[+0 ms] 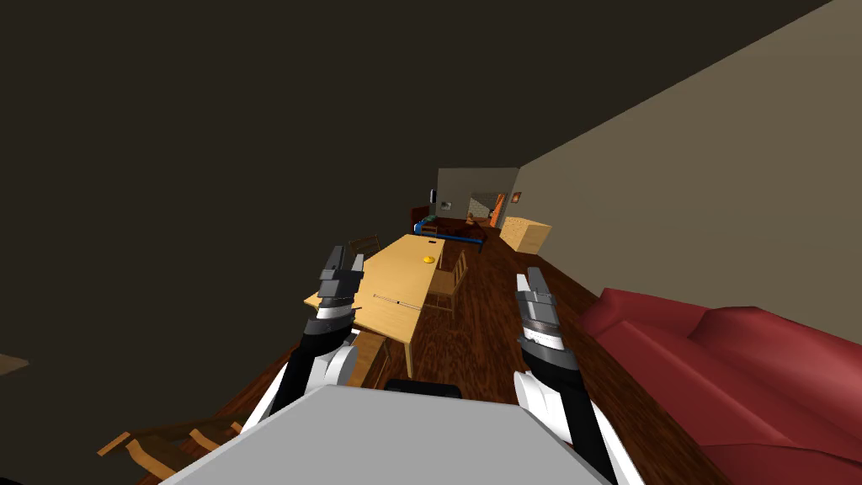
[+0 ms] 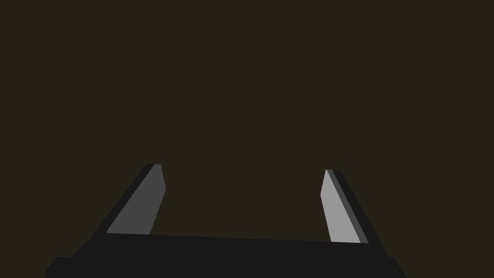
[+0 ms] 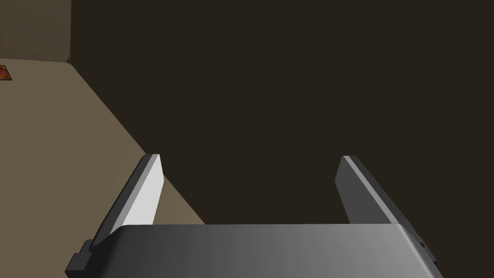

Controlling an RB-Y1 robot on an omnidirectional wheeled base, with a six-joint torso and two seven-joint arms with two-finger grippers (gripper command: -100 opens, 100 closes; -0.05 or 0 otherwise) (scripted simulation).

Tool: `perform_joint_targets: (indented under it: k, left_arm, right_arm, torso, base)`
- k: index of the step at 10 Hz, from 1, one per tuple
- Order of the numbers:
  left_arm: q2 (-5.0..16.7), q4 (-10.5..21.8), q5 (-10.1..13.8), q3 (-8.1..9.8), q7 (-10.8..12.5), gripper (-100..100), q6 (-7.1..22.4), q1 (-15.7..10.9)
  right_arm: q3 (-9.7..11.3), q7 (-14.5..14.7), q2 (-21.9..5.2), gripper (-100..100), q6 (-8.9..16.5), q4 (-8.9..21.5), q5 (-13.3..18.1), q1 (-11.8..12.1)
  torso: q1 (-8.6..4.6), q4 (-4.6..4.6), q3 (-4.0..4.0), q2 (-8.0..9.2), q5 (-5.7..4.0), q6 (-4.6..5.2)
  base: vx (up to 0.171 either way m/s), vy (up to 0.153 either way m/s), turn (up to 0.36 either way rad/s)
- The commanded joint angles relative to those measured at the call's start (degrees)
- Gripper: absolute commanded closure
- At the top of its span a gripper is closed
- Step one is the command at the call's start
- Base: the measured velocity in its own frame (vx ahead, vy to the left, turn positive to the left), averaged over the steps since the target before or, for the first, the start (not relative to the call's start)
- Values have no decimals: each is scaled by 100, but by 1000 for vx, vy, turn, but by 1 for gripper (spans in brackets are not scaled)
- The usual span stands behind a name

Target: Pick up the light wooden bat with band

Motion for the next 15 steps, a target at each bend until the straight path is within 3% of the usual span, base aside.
perform_joint_targets:
  k: [1,8,9,11,14,15]
  left_arm:
    - [249,64,-47,2,-10,-100,13,-17]
    - [1341,620,-447,-44,-108,-100,94,-132]
    - [1382,620,-447,-44,-108,-100,94,-132]
    - [1771,988,-709,-104,-177,-100,130,-197]
    - [2166,1200,-858,-146,-218,-100,147,-233]
    - [2375,1428,-1020,-196,-264,-100,162,-270]
  right_arm:
    - [0,0,0,0,0,0,0,0]
    - [0,0,0,0,0,0,0,-1]
    - [0,0,0,0,0,0,0,-1]
    - [0,0,0,0,0,0,0,-1]
    - [0,0,0,0,0,0,0,-1]
    - [0,0,0,0,0,0,0,0]
  torso:
    - [0,0,0,0,0,0]
    - [7,5,12,20,2,0]
    - [4,4,12,20,1,1]
    - [4,3,8,14,1,1]
    - [5,4,10,17,1,1]
    - [5,3,8,12,1,0]
  base:
    - [-19,6,-29]
    - [-47,11,-65]
    - [-36,3,-43]
    - [-49,-1,-129]
    - [-40,5,-75]
    - [-28,-5,-141]
